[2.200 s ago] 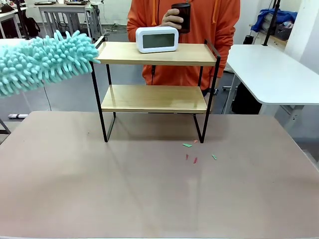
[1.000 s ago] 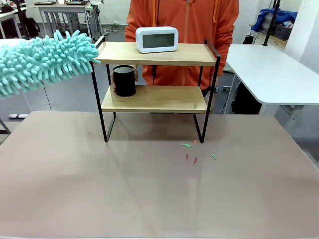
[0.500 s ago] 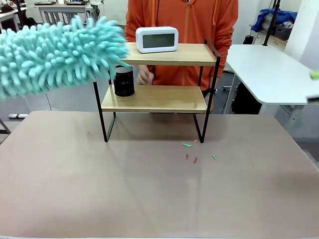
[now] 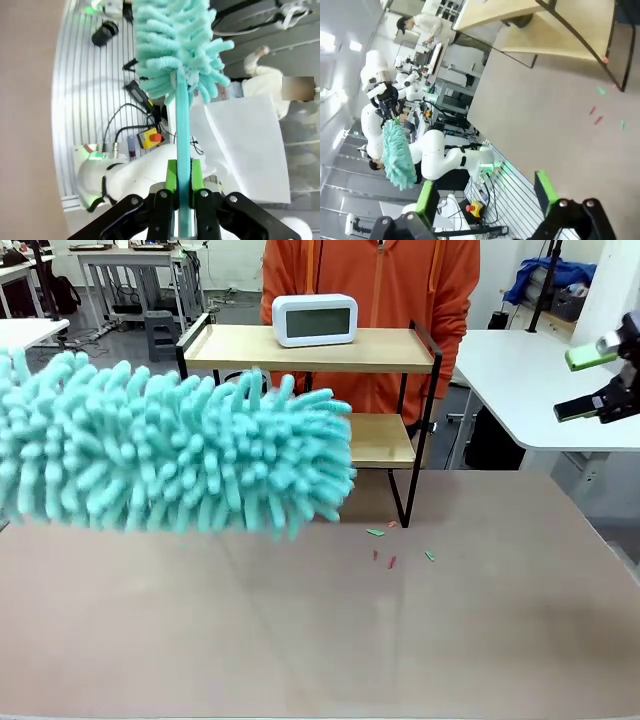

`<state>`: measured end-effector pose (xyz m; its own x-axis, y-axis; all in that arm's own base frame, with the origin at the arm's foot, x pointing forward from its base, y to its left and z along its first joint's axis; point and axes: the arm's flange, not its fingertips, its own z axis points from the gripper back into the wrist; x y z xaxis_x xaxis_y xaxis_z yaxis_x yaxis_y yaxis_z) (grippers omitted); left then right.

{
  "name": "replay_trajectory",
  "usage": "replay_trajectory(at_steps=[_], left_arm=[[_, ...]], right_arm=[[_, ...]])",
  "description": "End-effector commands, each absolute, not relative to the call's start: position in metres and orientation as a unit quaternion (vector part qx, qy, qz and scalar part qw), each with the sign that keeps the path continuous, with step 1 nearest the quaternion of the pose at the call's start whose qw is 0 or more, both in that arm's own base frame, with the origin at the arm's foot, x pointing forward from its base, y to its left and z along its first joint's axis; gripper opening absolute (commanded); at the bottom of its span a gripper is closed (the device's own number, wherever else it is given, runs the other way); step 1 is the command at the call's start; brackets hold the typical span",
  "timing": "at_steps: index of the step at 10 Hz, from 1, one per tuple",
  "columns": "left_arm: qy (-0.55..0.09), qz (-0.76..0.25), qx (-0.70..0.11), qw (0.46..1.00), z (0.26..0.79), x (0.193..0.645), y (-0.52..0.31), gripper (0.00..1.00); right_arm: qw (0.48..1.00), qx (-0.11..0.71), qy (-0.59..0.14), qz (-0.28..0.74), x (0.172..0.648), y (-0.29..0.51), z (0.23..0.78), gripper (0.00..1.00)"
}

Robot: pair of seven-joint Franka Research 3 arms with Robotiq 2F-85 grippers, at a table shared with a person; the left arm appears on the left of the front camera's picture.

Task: Clean the shelf.
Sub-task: Hand the Duster back to the human.

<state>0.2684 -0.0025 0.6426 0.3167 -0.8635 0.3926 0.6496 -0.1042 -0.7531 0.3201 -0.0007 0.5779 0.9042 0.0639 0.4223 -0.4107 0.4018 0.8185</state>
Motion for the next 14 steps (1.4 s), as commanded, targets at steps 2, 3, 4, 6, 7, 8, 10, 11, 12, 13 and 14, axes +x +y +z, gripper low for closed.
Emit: replay_trajectory(at_steps=[2, 3, 4, 6, 7, 8, 10, 11, 12, 13, 14], left_arm=[[0.147, -0.605, -0.461, 0.632, 0.646, 0.276, -0.034, 0.12], [0.168, -0.616, -0.455, 0.621, 0.647, 0.287, -0.054, 0.12], [0.186, -0.621, -0.449, 0.615, 0.647, 0.297, -0.076, 0.12], [0.195, -0.624, -0.428, 0.625, 0.643, 0.307, -0.111, 0.12], [0.193, -0.627, -0.433, 0.618, 0.642, 0.312, -0.128, 0.12], [0.186, -0.628, -0.440, 0.615, 0.643, 0.315, -0.139, 0.12], [0.168, -0.627, -0.444, 0.617, 0.642, 0.325, -0.160, 0.12], [0.170, -0.627, -0.456, 0.608, 0.639, 0.328, -0.169, 0.12], [0.179, -0.631, -0.453, 0.605, 0.638, 0.331, -0.175, 0.12], [0.176, -0.627, -0.459, 0.604, 0.635, 0.332, -0.179, 0.12], [0.170, -0.620, -0.463, 0.610, 0.634, 0.334, -0.182, 0.12]], right_arm=[[0.805, 0.545, -0.126, 0.199, 0.322, 0.037, 0.598, 1.00], [0.781, 0.566, -0.105, 0.244, 0.323, 0.062, 0.609, 1.00], [0.769, 0.569, -0.084, 0.280, 0.321, 0.091, 0.617, 1.00], [0.751, 0.569, -0.029, 0.333, 0.304, 0.142, 0.618, 1.00], [0.739, 0.568, 0.003, 0.362, 0.290, 0.161, 0.613, 1.00], [0.737, 0.560, 0.021, 0.377, 0.278, 0.174, 0.607, 1.00], [0.729, 0.557, 0.037, 0.397, 0.253, 0.191, 0.594, 1.00], [0.729, 0.549, 0.039, 0.407, 0.243, 0.197, 0.587, 1.00], [0.727, 0.551, 0.044, 0.408, 0.239, 0.202, 0.582, 1.00], [0.722, 0.553, 0.057, 0.411, 0.235, 0.205, 0.579, 1.00], [0.724, 0.551, 0.053, 0.412, 0.232, 0.207, 0.579, 1.00]])
